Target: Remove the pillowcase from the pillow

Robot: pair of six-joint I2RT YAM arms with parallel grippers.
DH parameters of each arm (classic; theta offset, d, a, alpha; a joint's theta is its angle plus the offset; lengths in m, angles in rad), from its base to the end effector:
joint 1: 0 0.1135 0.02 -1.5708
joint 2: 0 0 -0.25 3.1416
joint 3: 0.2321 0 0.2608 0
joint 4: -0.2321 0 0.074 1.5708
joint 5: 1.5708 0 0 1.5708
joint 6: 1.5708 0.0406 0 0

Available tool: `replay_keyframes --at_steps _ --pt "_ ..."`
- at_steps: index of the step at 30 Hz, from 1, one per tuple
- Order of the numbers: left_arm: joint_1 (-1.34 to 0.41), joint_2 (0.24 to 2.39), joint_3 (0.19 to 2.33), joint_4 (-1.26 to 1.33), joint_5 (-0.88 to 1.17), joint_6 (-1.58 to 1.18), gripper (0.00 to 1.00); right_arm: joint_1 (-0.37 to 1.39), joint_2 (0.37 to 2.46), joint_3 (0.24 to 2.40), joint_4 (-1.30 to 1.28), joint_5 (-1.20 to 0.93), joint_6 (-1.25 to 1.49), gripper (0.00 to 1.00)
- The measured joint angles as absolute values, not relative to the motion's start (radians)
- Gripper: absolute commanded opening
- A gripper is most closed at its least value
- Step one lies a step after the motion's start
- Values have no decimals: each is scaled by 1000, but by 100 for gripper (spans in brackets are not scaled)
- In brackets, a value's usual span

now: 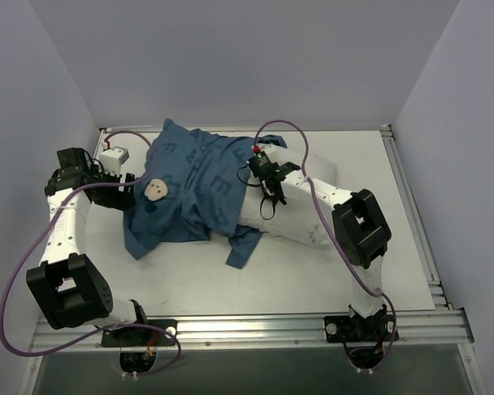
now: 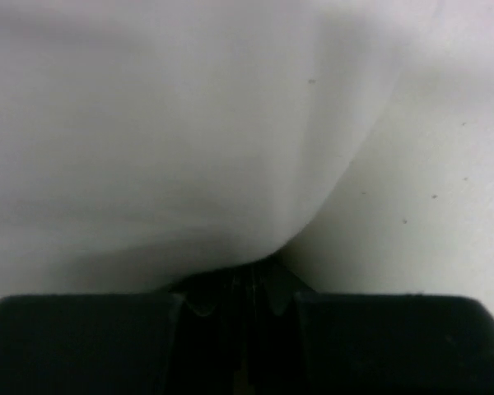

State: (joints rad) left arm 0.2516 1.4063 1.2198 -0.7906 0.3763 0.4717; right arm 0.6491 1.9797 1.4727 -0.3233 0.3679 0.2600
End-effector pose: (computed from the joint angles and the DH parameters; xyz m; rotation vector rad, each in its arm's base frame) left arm 0.2963 0.0608 0.2794 0.4117 2.4240 -0.1715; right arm 0.3640 0.2579 0.1895 -0.2847 2.3131 0.0076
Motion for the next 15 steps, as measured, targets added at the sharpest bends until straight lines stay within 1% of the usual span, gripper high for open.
replay_keyframes --at_steps 1,5,11,13,15 --pt "280 1425 1243 -797 385 486 94 622 1986 1472 -324 395 238 0" --pt "301 1462 1289 -846 447 564 94 587 1977 1436 -316 468 124 0" --pt "290 1533 1325 -1022 556 670 94 598 1961 1421 -313 437 51 0" --pt "284 1527 1320 -1084 594 693 94 590 1959 1420 -312 421 47 0" --pt "264 1497 1284 -1090 593 692 94 585 1957 1420 -310 406 46 0"
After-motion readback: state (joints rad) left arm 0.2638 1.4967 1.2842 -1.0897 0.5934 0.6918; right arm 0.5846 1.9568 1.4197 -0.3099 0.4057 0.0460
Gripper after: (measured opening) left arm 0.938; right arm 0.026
